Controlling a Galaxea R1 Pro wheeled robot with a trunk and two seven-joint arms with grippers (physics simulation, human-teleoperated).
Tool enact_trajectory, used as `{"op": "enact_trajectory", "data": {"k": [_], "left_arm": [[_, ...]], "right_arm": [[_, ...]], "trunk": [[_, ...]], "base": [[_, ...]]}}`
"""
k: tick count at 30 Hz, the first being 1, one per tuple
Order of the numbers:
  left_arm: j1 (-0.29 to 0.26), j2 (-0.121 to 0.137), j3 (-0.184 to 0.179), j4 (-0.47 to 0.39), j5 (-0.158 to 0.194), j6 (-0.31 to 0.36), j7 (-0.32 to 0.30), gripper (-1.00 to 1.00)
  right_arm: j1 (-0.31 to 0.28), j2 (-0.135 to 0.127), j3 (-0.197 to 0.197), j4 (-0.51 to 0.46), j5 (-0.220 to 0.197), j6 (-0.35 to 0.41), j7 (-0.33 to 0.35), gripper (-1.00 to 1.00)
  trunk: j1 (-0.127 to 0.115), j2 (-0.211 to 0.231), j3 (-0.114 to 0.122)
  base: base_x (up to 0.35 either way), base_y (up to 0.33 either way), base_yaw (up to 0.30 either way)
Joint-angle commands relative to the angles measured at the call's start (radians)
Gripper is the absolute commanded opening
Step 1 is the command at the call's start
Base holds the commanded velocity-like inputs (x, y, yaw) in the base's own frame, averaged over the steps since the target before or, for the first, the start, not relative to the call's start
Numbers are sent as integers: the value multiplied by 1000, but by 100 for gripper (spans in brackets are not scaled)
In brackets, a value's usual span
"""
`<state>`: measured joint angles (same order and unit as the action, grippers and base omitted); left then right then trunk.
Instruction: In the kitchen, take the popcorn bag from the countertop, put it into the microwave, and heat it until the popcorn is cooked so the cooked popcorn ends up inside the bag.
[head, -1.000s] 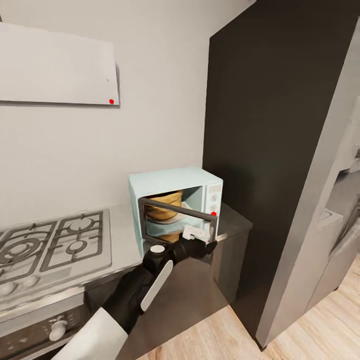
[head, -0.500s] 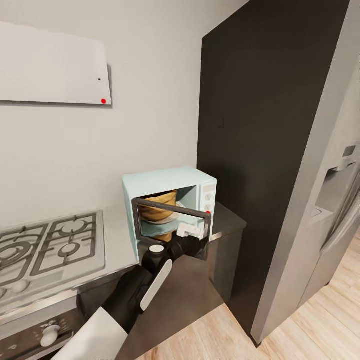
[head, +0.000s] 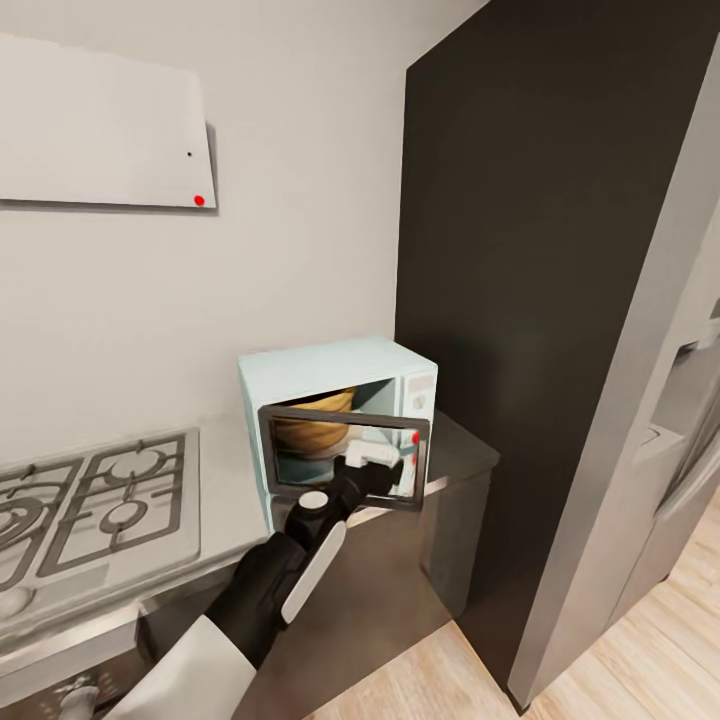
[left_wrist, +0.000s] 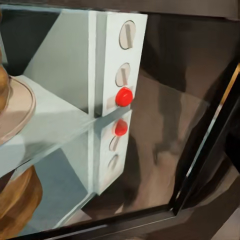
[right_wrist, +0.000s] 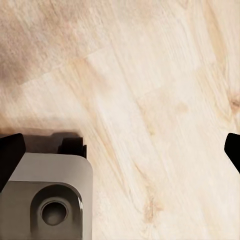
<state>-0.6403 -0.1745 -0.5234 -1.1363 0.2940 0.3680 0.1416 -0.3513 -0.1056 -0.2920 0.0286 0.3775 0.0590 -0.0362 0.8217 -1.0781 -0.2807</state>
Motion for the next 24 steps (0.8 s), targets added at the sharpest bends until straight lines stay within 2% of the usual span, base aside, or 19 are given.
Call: {"op": "enact_trajectory", "data": {"k": [1, 12, 16, 24], "left_arm": [[-1, 0, -7, -1, 11, 3, 9, 100], [-1, 0, -13, -8, 13, 4, 10, 100], [-1, 0, -55, -7, 14, 5, 10, 100], [-1, 0, -61, -8, 17, 5, 12, 100]], "right_arm": [[-2, 0, -8, 2, 11, 1, -4, 100], [-2, -1, -8, 2, 10, -2, -5, 100], [-2, -1, -8, 2, 10, 1, -4, 100], [-2, -2, -8, 3, 9, 1, -4, 100]], "trunk": [[0, -1, -1], [0, -1, -1], [0, -1, -1], [0, -1, -1]], "base": [[7, 0, 0], [0, 0, 0], [0, -55, 0], [0, -100, 0]]}}
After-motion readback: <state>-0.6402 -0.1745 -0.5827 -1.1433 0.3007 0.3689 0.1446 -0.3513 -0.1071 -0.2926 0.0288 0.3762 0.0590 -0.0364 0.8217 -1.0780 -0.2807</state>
